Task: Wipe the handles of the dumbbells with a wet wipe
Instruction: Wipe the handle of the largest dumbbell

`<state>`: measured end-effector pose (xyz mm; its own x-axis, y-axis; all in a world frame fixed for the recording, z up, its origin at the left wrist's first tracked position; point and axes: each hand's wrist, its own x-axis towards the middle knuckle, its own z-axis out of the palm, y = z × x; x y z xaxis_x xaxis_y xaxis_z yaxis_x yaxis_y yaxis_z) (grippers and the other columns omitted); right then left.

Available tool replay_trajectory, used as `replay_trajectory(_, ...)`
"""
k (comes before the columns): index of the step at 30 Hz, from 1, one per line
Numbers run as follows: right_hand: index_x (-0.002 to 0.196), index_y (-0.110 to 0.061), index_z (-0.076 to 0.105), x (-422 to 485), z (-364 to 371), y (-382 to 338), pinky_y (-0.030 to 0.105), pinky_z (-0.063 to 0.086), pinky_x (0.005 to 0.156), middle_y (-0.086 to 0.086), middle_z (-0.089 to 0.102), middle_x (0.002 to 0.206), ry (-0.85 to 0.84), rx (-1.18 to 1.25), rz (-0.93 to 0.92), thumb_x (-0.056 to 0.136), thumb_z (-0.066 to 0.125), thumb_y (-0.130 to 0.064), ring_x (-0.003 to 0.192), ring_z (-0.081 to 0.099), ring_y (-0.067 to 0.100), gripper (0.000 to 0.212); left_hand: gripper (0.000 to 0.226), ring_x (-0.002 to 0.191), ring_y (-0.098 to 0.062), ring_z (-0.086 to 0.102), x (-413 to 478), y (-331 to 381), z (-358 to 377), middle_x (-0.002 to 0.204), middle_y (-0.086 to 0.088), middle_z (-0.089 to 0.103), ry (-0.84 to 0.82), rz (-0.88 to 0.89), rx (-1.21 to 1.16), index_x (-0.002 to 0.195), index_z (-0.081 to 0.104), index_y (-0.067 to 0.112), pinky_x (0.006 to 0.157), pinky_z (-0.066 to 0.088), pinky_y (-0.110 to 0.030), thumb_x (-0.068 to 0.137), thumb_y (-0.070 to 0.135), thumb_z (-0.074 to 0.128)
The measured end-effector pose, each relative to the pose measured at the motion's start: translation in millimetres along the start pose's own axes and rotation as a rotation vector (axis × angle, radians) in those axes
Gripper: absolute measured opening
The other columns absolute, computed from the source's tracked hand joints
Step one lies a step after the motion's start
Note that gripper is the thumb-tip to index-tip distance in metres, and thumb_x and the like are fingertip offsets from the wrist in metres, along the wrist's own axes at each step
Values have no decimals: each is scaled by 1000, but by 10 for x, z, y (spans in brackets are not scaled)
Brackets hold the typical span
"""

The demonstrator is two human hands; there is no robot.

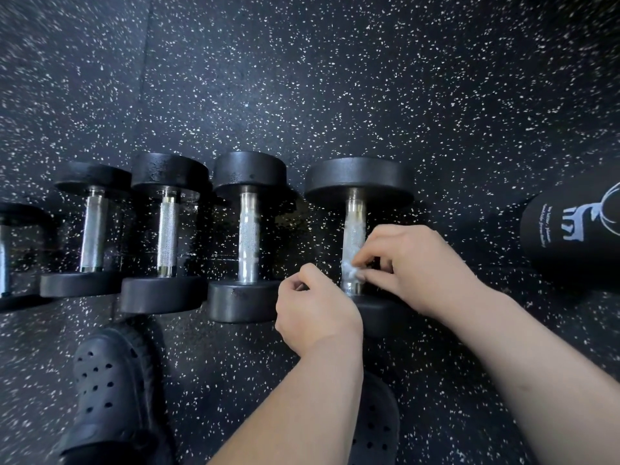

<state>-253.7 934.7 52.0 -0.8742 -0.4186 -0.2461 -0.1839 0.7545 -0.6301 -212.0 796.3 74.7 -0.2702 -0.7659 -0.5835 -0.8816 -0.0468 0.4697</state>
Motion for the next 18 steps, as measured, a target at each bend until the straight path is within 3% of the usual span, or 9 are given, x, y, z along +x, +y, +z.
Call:
replay_trajectory(2,88,-31,80,-32,6,29,32,59,72,-18,69,88,0,93,55,81,90,-28,69,64,-4,13,38,99,-25,50,3,-9,9,84,2,67,0,5,9,92,70,18,78,42,-41,97,42,41)
replay_trajectory(6,84,-30,79,-74,15,37,15,58,76,-17,75,76,-23,264,258,80,89,-13,74,71,-6,20,40,99,-28,58,23,-27,18,84,1,69,9,14,13,90,70,19,84,50,-44,95,44,40)
replay_trajectory(10,78,-29,74,-45,135,36,23,60,74,-12,77,76,3,385,404,77,86,-6,70,73,2,26,39,93,-28,62,19,-13,11,83,2,69,17,16,13,87,70,21,84,52,-45,94,45,40)
replay_trajectory(14,103,-20,73,-13,237,40,28,59,71,0,80,83,8,653,567,81,71,10,69,71,11,38,39,93,-28,62,9,-9,7,82,2,69,15,16,14,87,69,20,84,52,-45,94,44,40)
replay_trajectory(16,120,-15,70,2,242,27,30,64,79,9,81,91,-51,897,655,89,66,11,76,72,17,40,38,93,-28,62,7,-1,6,81,2,68,7,12,15,87,69,20,82,52,-45,94,43,40)
replay_trajectory(18,124,-13,69,38,229,24,35,65,87,14,80,94,-97,1079,779,96,57,5,81,71,19,36,37,94,-29,62,9,-7,6,81,2,68,1,9,19,86,68,20,84,52,-46,94,43,40)
